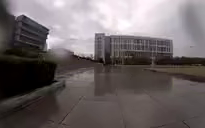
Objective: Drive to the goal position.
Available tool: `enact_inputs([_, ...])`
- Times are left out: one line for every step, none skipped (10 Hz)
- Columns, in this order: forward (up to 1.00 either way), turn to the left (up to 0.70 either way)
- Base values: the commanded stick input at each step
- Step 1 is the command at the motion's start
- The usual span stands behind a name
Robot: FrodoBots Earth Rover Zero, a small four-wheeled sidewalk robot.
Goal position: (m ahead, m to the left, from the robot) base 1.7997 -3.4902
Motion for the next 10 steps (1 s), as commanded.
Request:
enact_inputs([0.70,0.00])
enact_inputs([0.70,0.00])
enact_inputs([0.70,0.00])
enact_inputs([0.70,0.00])
enact_inputs([0.70,0.00])
enact_inputs([0.70,-0.07])
enact_inputs([0.70,-0.27])
enact_inputs([0.70,-0.04])
enact_inputs([0.70,0.00])
enact_inputs([0.70,0.00])
